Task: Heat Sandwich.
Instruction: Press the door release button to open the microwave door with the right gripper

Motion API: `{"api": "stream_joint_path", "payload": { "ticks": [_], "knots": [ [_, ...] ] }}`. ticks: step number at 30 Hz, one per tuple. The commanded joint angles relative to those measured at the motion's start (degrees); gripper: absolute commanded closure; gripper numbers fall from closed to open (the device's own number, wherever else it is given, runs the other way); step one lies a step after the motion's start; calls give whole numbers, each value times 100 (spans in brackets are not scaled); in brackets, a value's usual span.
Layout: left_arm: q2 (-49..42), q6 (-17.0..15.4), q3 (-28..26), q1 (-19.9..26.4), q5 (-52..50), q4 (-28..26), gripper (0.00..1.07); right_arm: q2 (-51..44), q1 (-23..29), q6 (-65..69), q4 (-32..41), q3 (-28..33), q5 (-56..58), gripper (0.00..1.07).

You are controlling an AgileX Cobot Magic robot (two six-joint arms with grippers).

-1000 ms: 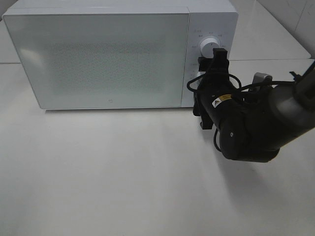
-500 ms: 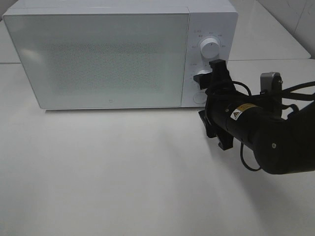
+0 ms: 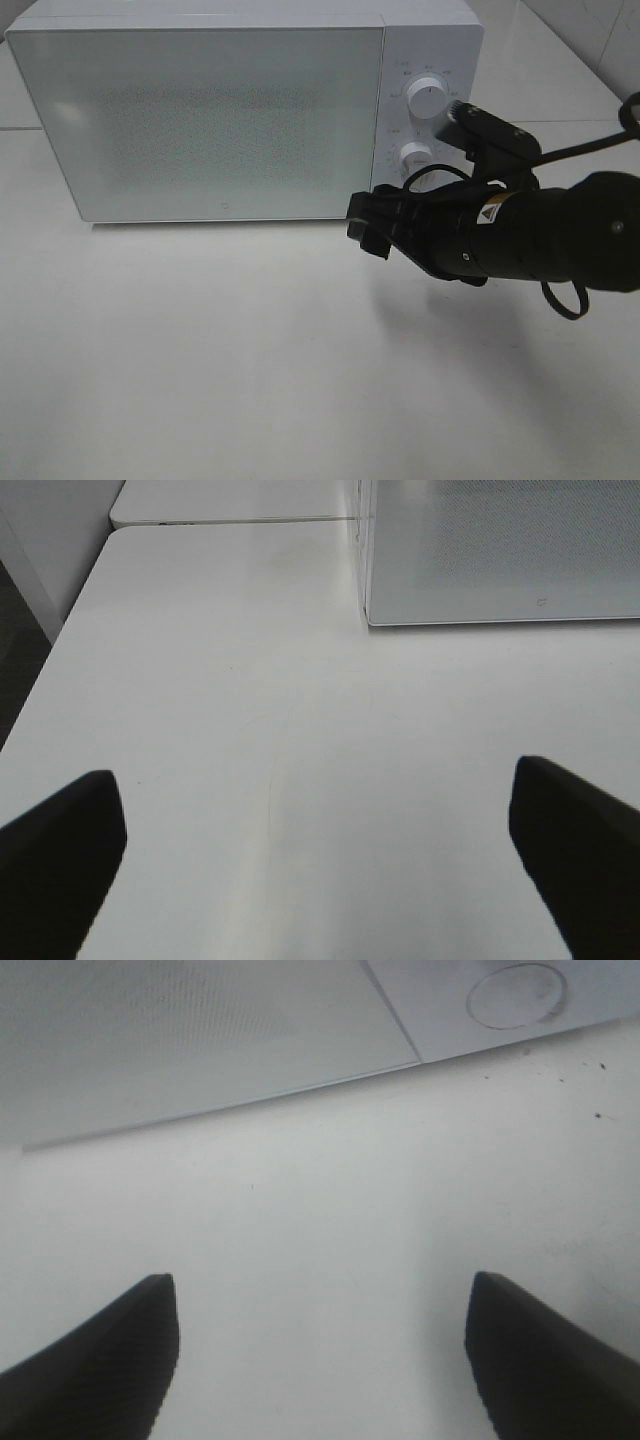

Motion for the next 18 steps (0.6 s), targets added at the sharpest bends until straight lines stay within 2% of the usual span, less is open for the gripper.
{"api": "stream_joint_path", "payload": {
  "ticks": [1, 8, 18],
  "knots": [
    [-155, -17, 17, 17, 6, -46, 5, -80, -34, -1180, -57, -292, 905, 31],
    [-155, -17, 17, 17, 6, -46, 5, -80, -34, -1874, -195, -710, 2361, 31],
    [-155, -17, 17, 17, 6, -46, 5, -80, -34, -1868, -1358, -1186, 4962, 31]
  ]
}}
